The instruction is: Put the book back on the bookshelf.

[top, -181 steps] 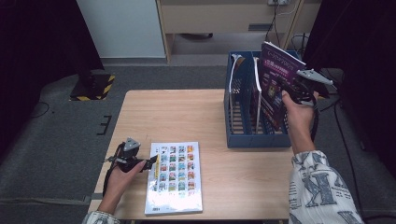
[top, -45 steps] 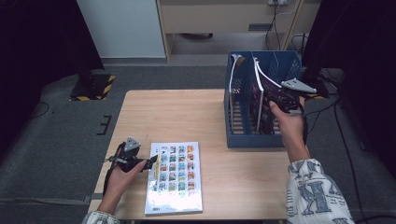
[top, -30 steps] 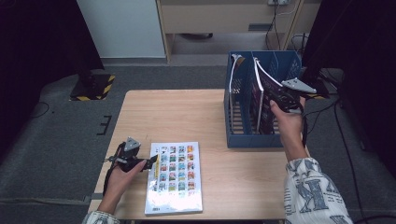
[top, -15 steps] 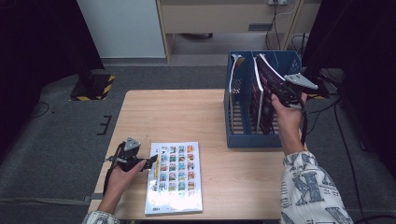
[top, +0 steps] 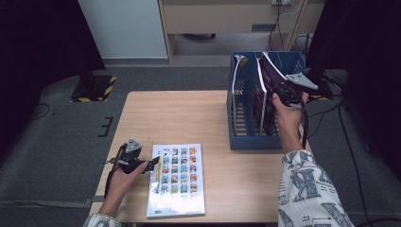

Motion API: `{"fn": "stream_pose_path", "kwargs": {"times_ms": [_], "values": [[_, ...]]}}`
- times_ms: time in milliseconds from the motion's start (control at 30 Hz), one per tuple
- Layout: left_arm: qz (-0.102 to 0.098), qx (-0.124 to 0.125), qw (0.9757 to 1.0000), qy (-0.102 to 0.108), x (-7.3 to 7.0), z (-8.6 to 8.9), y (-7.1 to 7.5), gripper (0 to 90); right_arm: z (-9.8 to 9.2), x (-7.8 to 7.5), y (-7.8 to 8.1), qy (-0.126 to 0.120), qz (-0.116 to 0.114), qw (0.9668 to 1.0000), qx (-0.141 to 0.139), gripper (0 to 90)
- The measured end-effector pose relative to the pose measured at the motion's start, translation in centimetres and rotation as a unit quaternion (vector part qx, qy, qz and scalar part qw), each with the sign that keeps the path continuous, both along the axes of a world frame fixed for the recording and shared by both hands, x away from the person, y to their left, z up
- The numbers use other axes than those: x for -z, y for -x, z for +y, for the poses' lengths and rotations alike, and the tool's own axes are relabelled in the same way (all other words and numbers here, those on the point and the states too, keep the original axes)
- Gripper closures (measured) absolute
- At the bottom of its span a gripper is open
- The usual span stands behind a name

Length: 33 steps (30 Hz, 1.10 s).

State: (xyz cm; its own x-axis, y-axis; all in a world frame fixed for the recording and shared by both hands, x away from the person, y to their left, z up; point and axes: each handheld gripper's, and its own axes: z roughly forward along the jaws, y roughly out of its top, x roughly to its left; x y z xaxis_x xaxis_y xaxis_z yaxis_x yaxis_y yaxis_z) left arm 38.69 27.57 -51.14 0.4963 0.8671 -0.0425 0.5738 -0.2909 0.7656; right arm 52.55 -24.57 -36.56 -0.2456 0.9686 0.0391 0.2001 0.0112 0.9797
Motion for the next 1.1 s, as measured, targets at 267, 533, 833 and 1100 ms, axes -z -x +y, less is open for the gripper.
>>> {"fn": "stream_pose_path", "kwargs": {"times_ms": [267, 533, 833, 1100], "values": [[-0.001, 0.001, 1.0000, 0.000, 0.0, 0.0, 0.0, 6.9, 0.3, 1.2, 0.0, 0.008, 0.006, 0.9999, -0.005, 84.2], [-0.001, 0.001, 1.0000, -0.003, -0.1, 0.0, 0.1, 6.9, 0.6, 1.5, 0.5, 0.022, 0.007, 0.9996, -0.015, 83.9], [-0.002, 0.001, 1.0000, -0.006, -0.2, 0.0, 0.1, 6.9, 0.9, 2.1, 1.8, 0.028, 0.014, 0.9993, -0.020, 83.4], [-0.002, 0.000, 1.0000, -0.006, -0.2, 0.0, 0.2, 6.9, 1.6, 2.2, 2.4, 0.031, 0.013, 0.9991, -0.026, 80.6]]}}
